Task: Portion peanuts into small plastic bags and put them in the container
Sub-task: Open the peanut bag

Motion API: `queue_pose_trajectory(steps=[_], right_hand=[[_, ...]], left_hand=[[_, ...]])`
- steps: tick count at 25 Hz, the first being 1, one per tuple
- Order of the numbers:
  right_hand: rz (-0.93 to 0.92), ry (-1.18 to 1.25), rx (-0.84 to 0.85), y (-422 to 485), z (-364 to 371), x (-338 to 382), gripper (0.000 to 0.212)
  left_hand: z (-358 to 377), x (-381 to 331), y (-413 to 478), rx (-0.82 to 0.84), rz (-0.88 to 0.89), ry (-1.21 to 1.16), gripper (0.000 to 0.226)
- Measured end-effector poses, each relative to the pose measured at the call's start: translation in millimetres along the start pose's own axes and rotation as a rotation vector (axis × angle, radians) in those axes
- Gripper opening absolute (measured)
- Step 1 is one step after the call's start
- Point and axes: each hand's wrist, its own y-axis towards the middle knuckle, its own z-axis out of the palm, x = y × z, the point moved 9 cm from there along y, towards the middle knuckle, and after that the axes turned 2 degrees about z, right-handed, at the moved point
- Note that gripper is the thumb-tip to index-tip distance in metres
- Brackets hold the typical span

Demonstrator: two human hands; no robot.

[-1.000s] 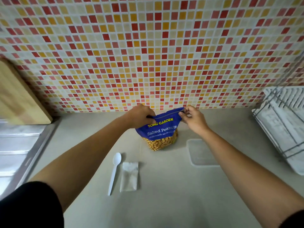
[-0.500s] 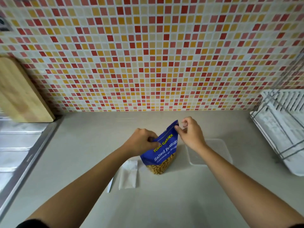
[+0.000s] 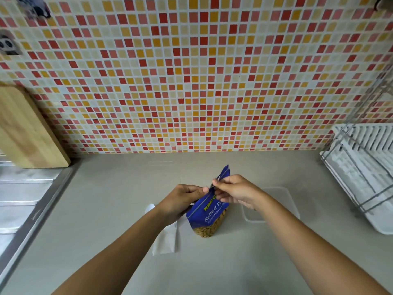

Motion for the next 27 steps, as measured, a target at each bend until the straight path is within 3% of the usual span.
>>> queue_pose_trajectory(steps=[9, 13, 16, 19, 23, 27], right_hand=[[-0.176, -0.185, -0.036, -3.5, -2.1, 6.1, 0.017], [-0.265, -0.441, -0.174, -11.4, -7.4, 24.9, 0.023], [-0.308, -0.563, -0.236, -18.7, -5.3, 33.9, 0.028], [-0.356, -0.644, -0.292, -29.5, -6.9, 41.3, 0.03], [-0.323, -0.698, -0.298, -39.9, -12.5, 45.3, 0.025], [-0.222, -0.986, -0.22, -50.6, -4.6, 48.9, 0.027]], left_hand=[[2.8, -3.3, 7.9, -0.065, -0.033, 0.059, 0.018], [-8.1, -34.9, 10.0, -0.267, 0.169, 0.668, 0.014], [-5.4, -51.8, 6.2, -0.365, 0.334, 0.971, 0.016], [-19.0, -64.7, 0.4, -0.498, 0.398, 1.061, 0.015], [-6.1, -77.4, -1.1, -0.395, 0.492, 1.169, 0.016], [-6.8, -91.3, 5.2, -0.415, 0.514, 1.291, 0.017]])
